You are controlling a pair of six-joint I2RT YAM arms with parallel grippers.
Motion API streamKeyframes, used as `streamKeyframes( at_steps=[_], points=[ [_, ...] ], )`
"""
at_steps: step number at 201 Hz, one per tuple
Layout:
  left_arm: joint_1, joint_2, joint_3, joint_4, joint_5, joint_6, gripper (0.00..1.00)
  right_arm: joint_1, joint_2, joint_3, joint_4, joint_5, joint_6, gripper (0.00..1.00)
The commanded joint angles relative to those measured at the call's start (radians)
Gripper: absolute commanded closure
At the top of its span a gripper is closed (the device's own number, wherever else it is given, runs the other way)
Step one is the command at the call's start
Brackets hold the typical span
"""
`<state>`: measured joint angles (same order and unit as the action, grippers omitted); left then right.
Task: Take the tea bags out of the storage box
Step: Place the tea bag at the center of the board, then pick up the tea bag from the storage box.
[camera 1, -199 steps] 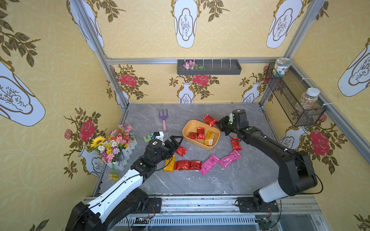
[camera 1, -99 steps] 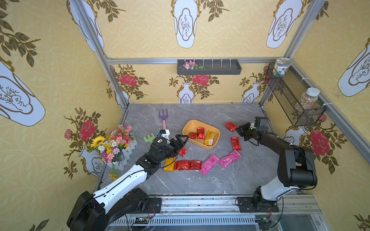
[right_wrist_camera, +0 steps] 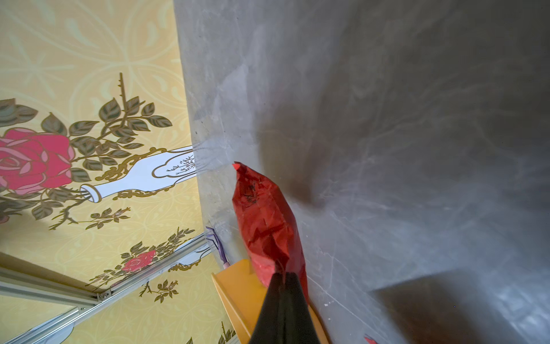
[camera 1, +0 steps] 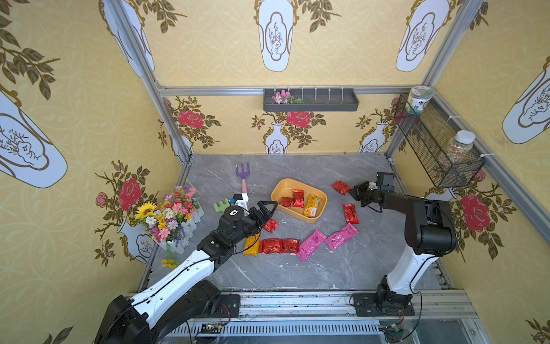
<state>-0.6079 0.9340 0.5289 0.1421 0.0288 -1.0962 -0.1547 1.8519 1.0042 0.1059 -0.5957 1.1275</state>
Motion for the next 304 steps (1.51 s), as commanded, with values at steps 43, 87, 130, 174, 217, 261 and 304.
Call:
streamKeyframes(
  at_steps=[43, 87, 130, 174, 217, 261, 304],
  points=[
    [0.000, 0.000, -0.003, 0.000, 0.000, 0.015, 0.01, -0.013, -0.012, -0.051, 0.000, 0.017, -0.049, 0.82],
    [0.000, -0.026, 0.001, -0.020, -0.005, 0.020, 0.01, -0.016, -0.080, -0.054, -0.095, 0.076, -0.111, 0.56],
    [0.000, -0.052, 0.041, -0.097, -0.034, 0.056, 0.01, 0.110, -0.214, 0.026, -0.354, 0.377, -0.330, 0.36],
    [0.001, -0.041, 0.142, -0.225, -0.081, 0.139, 0.00, 0.360, -0.293, 0.141, -0.469, 0.653, -0.483, 0.25],
    [0.030, -0.030, 0.193, -0.320, -0.093, 0.201, 0.00, 0.641, -0.148, 0.372, -0.588, 0.774, -0.575, 0.21],
    [0.140, -0.041, 0.164, -0.354, -0.003, 0.241, 0.00, 0.748, 0.066, 0.592, -0.699, 0.768, -0.571, 0.18],
    [0.283, 0.045, 0.177, -0.323, 0.140, 0.275, 0.00, 0.768, 0.206, 0.704, -0.744, 0.769, -0.528, 0.16]
  ],
)
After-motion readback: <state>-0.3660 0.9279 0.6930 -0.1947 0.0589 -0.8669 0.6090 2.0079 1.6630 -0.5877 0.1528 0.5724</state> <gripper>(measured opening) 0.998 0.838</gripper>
